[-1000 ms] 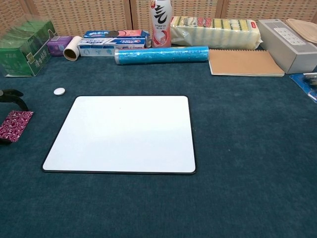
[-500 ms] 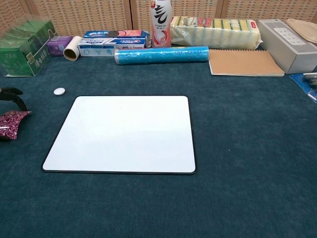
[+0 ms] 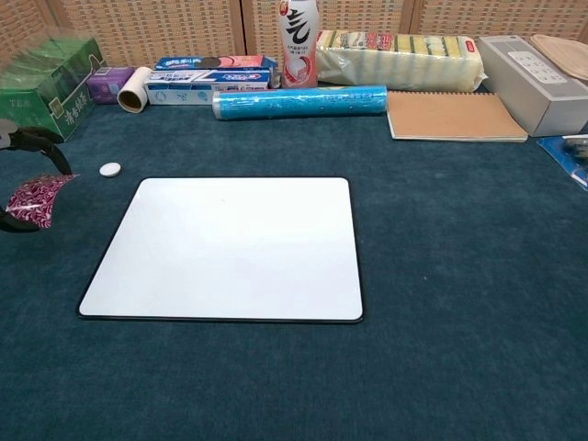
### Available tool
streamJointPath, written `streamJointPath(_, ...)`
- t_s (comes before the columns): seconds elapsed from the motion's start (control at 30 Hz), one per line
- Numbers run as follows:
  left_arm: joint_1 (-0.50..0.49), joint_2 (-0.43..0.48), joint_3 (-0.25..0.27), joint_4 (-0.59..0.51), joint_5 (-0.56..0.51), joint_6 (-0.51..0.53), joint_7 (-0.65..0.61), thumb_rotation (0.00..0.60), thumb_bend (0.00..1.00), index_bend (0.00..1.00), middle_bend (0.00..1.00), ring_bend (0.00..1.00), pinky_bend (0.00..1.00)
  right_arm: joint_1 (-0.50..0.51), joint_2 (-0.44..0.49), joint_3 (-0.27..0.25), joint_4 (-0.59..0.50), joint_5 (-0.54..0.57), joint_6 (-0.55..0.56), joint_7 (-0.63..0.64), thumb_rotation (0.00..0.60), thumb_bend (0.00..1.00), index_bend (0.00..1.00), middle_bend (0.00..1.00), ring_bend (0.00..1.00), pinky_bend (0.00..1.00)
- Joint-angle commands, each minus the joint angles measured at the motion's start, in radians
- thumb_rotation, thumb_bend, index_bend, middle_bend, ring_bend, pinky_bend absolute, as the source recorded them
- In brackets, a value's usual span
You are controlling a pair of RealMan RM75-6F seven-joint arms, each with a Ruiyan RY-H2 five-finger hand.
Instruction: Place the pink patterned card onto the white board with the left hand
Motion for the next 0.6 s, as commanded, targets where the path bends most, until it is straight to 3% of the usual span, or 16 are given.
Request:
streamJointPath(0.03, -0.049, -0.006, -0.021, -0.049, -0.063, 0.012, 0.055, 0.6, 0.18, 0.26, 0.0, 0.0, 0.03, 0.0, 0.0, -0.001, 0.0, 0.0, -0.002, 0.0, 0.6, 0.03, 0.17, 0.02, 0.04, 0.17)
streamJointPath(0.3, -0.172, -0.094, -0.056, -0.1, -0.215, 0.06, 0.181, 0.6, 0.18, 0.26, 0.0, 0.0, 0.03, 0.003, 0.007, 0.0, 0.002, 0.007, -0.012, 0.013, 0.6, 0.03, 0.17, 0.02, 0.04, 0.16)
streamJointPath(0.6, -0.281, -0.248, -0.051, -0.061, -0.32, 0.132, 0.294, 0.6, 0.18, 0.26, 0.0, 0.0, 0.03, 0.007, 0.012, 0.001, 0.013, 0.012, -0.024, 0.035, 0.6, 0.03, 0.17, 0.03, 0.04, 0.17)
